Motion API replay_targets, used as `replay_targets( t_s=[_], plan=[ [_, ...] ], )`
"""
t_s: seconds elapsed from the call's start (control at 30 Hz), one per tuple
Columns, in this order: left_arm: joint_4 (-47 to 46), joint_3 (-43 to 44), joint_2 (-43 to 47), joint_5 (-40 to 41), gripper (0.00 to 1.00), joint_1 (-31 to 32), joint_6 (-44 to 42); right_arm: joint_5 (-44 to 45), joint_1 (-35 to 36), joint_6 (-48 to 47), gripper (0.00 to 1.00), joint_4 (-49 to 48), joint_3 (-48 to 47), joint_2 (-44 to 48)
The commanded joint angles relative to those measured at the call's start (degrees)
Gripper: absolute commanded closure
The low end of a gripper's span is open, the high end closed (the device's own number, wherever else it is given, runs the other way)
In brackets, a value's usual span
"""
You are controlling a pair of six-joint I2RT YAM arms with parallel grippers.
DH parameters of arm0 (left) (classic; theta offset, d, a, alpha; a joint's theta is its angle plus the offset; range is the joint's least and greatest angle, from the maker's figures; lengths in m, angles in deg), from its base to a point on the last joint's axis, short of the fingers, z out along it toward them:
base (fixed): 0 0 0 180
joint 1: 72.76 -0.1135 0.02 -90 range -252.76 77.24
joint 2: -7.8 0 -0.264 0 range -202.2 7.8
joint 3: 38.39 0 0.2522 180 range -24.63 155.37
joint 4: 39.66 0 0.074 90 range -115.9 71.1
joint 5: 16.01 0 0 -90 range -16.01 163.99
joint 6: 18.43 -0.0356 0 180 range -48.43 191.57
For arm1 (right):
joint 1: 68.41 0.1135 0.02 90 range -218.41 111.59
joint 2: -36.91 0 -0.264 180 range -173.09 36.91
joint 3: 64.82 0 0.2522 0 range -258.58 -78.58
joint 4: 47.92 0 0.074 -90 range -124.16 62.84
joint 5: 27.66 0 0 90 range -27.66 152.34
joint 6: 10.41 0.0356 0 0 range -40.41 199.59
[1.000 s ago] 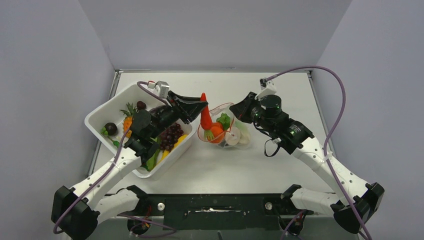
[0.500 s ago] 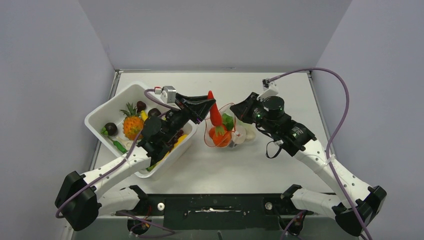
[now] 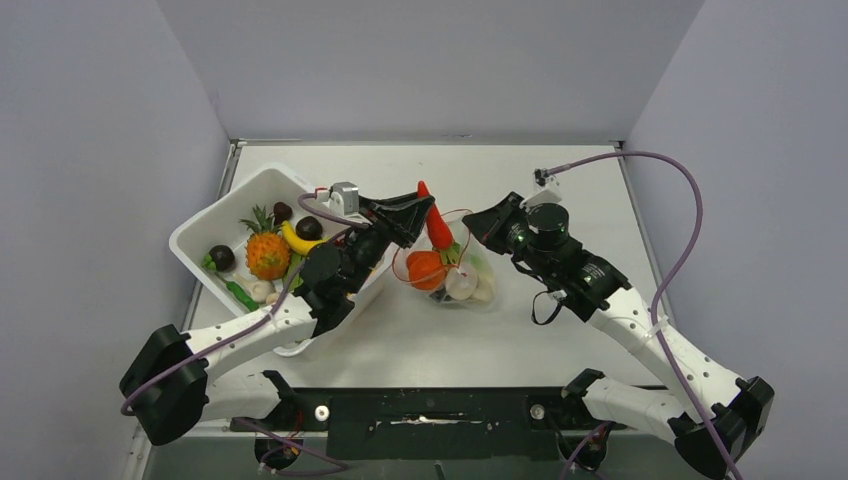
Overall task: Place the food in the zip-top bag and seal the zipper
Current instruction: Place the fake vegetable in the zipper food storage bag.
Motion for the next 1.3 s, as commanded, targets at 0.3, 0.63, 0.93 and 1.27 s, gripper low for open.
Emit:
replay_targets(
  t_s=[0.3, 0.63, 0.93, 1.27],
  plan=[
    [-9.91, -6.65, -1.95, 23.89, 0.98, 12.59, 3.97, 4.63, 0.42, 3.52, 1.0, -8.87, 0.64, 2.3],
    [-15.95, -7.64, -5.66, 29.05, 0.98, 14.3, 4.56, 5.79, 0.61, 5.19, 1.0, -9.09, 1.79, 2.87],
    [-17.18, -7.41, -8.52, 30.29, 0.97, 18.12, 4.64, 6.77, 0.63, 5.46, 1.0, -8.4, 1.38, 2.13],
    [-13.02, -7.68, -7.37, 30.56, 0.76, 20.71, 7.38, 7.71, 0.66, 5.04, 1.0, -8.57, 1.62, 2.21]
  ],
)
